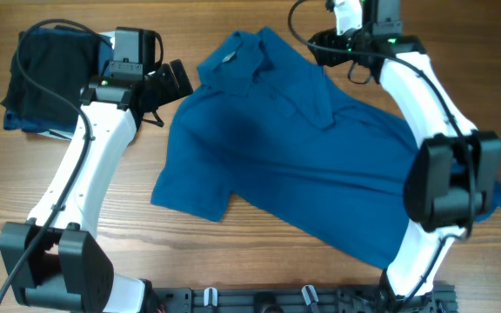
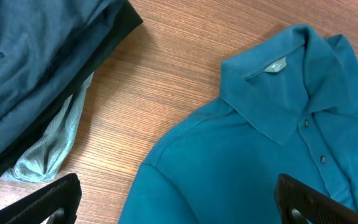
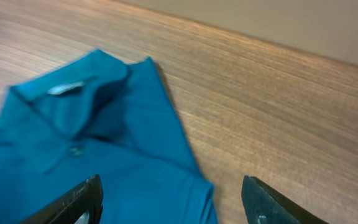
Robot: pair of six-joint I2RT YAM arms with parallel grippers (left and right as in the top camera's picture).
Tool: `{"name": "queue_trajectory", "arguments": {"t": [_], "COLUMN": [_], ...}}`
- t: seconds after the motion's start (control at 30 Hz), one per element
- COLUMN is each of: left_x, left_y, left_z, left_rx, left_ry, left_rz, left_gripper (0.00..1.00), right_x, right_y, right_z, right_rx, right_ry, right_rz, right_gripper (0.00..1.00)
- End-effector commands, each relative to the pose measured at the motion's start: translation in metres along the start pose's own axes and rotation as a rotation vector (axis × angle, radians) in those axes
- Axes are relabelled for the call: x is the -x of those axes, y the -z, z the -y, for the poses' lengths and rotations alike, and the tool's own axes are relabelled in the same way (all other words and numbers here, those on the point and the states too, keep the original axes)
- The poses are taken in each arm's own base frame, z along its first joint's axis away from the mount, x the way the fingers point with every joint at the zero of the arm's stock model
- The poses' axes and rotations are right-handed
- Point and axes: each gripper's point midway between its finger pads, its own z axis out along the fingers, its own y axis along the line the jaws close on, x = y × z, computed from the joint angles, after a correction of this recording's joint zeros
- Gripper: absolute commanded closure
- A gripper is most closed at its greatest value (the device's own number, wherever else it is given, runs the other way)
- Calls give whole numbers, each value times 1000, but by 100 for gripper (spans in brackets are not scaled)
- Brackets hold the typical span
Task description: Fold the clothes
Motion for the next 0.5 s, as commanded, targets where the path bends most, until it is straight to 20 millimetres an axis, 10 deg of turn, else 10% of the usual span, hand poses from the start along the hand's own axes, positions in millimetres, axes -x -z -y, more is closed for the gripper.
{"name": "queue_trajectory", "arguments": {"t": [0.0,0.47], "left_x": [1,1], "left_y": [0,0], "left_z": [-1,-1], "left_rx": [-2,-3], "left_ry": [2,2], "left_rz": [-1,-1], "left_gripper": [0,0], "right_x": [-24,-88], "right_y": [-31,-83], "right_z": [17,11], "right_rx": [-37,50], "right_ry": [67,72], "right_rz": [-52,-178], "right_gripper": [28,41]}}
